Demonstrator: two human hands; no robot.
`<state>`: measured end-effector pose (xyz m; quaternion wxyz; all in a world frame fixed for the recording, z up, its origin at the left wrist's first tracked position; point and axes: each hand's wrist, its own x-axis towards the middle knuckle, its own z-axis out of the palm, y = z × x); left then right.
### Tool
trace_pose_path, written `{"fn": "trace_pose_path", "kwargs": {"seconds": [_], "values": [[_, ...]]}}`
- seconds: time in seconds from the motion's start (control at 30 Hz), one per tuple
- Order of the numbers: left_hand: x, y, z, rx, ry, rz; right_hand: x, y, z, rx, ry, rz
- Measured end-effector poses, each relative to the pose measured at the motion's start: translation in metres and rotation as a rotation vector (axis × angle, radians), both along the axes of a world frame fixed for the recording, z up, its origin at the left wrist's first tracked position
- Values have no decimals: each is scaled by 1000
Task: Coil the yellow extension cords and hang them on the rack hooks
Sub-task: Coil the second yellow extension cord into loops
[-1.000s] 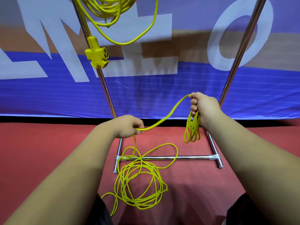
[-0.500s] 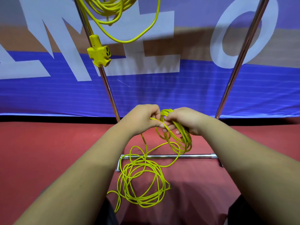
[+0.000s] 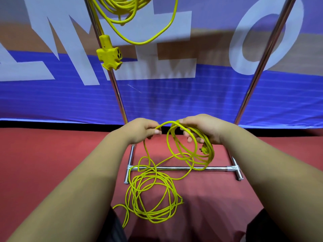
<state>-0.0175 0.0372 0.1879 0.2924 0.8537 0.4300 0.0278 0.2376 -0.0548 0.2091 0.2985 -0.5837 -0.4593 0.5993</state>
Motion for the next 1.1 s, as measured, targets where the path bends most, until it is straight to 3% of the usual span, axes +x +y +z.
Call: {"fn": "trace_pose_path", "kwargs": {"seconds": [0.13,0.23,0.37,0.47,0.57,0.63,0.73,0.93,1.1], "values": [[29,-6,11,275,-22,-173,-4,-3,-1,8,-75,-3],[40,-9,14,351,-45,-221,-4,0,-6,83,-98,-25],[30,-8,8,280,-96,-69,-2,6,-12,113,26,-66],[10,4,-7,119,-7,85,-3,7,-11,64,203,-94],[0,8,-17,-13,98,37,-4,7,-11,60,165,-82],[3,7,-18,6,148,-15,-4,6,-9,41,108,-74],[13,9,-11,157,166,-2,-1,6,-7,-23,106,-50],[39,2,-2,666,354,-44,1,8,-11,-48,91,-83],[54,-6,-5,796,331,-39,1,6,-10,-70,100,-100]]}}
